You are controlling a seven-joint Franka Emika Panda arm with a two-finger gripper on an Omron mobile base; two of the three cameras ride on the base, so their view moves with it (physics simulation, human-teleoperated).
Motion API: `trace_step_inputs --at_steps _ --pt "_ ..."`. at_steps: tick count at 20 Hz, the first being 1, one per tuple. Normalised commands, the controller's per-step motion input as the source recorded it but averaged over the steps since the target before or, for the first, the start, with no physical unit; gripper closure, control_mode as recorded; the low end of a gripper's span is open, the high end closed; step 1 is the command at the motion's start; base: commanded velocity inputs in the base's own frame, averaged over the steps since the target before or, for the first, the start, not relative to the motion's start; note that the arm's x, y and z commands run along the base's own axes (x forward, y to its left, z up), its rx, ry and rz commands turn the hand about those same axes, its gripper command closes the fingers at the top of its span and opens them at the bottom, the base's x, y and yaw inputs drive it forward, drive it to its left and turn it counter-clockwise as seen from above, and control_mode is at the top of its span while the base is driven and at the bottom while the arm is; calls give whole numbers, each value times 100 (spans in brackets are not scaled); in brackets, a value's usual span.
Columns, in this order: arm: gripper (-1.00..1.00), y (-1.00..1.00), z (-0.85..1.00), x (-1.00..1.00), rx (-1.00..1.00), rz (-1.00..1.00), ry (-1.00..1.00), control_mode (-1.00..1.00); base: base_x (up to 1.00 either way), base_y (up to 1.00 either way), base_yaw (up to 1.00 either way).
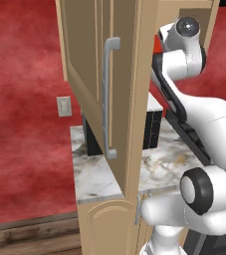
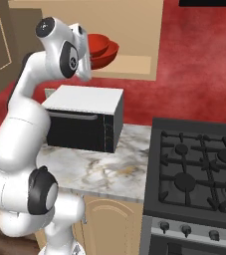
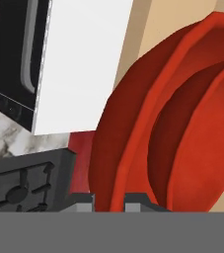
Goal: Pick up the bowls on the counter and stack them on top of one another in the open cabinet. Place the smaller bowl on top of the larger bowl.
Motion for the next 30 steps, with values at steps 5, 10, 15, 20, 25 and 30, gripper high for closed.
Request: trace_step_inputs --at_steps 5,10,15,20,25,30 --pt "100 0 -2 36 0 0 0 -100 0 0 0" --pt "100 0 -3 37 0 0 0 -100 0 0 0" --pt "100 0 -4 36 0 0 0 -100 0 0 0" --pt "100 0 -3 38 0 0 0 -100 0 0 0" --pt "100 0 0 38 0 0 0 -100 0 0 0" --pt "100 0 0 38 0 0 0 -100 0 0 0"
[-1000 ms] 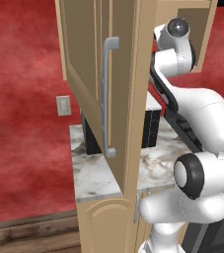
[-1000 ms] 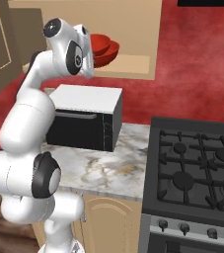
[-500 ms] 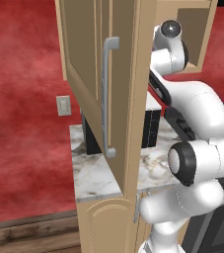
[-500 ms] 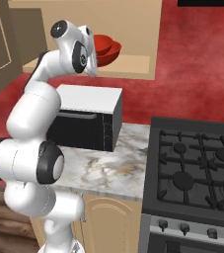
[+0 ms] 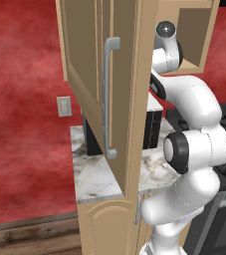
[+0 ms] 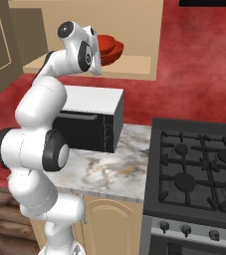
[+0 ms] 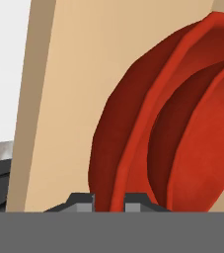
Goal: Pick up the bowls on the counter and stack them on top of one another in the open cabinet. Place the smaller bowl on top of the larger bowl.
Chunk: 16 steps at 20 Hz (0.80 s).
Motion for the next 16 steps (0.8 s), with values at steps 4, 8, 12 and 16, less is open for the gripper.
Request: trace_step_inputs --at_steps 4,8,12,16 --pt "100 0 0 37 0 0 0 -100 0 0 0" --pt "100 0 0 33 0 0 0 -100 0 0 0" --pt "100 0 0 31 0 0 0 -100 0 0 0" --pt "100 0 0 21 0 0 0 -100 0 0 0"
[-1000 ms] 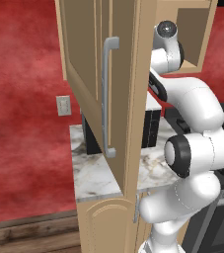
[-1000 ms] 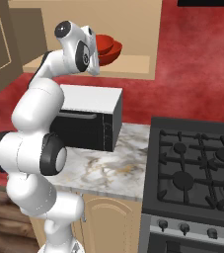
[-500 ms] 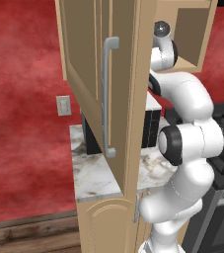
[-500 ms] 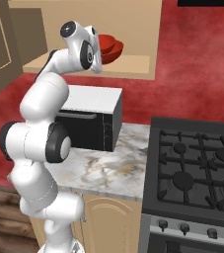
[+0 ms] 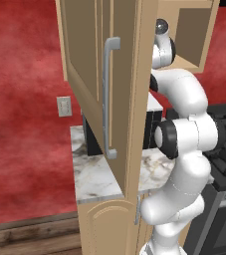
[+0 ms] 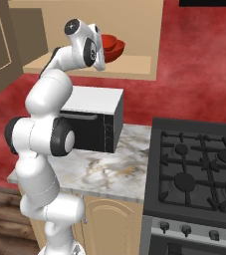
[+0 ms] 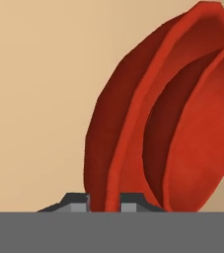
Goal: Pick up the bowls on the counter and stack them on top of one another in the open cabinet. Place the smaller bowl on top of the larger bowl.
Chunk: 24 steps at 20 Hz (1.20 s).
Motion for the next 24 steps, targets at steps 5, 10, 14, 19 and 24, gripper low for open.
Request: trace_step_inputs --at_steps 5,10,14,19,24 --pt "100 -1 0 4 0 -1 0 -100 0 0 0" --pt "100 0 0 6 0 -1 0 -100 0 0 0" --pt "100 0 0 0 0 0 0 -100 0 0 0" --pt "-100 0 0 0 0 0 0 -100 0 0 0" --pt "-100 0 14 -1 0 0 -3 -100 0 0 0"
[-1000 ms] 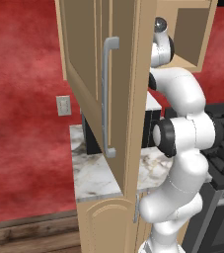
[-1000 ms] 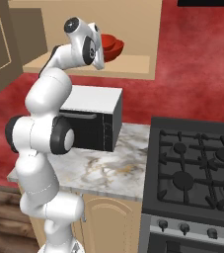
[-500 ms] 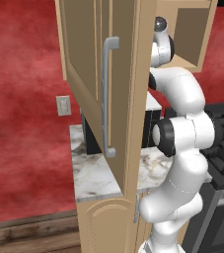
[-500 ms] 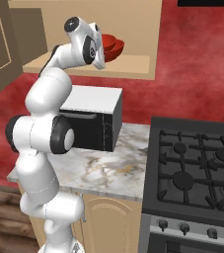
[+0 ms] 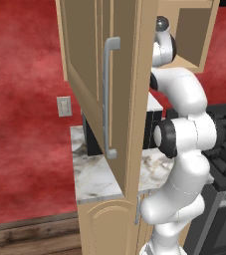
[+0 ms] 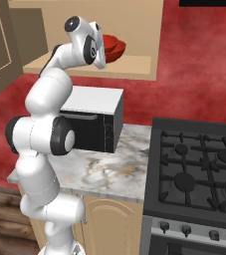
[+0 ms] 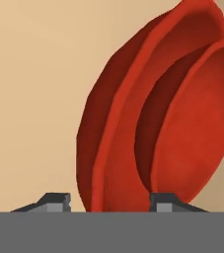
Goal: Pick up the bowls on the counter and stack them on top of one another in the open cabinet. Place the smaller bowl on top of the larger bowl.
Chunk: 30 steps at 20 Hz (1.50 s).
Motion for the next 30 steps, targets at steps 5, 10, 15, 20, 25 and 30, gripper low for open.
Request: trace_step_inputs --at_steps 5,10,15,20,25,30 --pt "-100 0 39 0 3 0 -7 -100 0 0 0" --pt "-100 0 39 -9 4 0 -6 -100 0 0 0" --pt "-100 0 23 -38 1 0 -2 -100 0 0 0" --pt "-100 -2 10 -62 0 0 0 -100 0 0 0" --pt "-100 0 -17 -84 0 0 0 -100 0 0 0" --pt "-100 -6 -4 -100 0 0 0 -100 0 0 0"
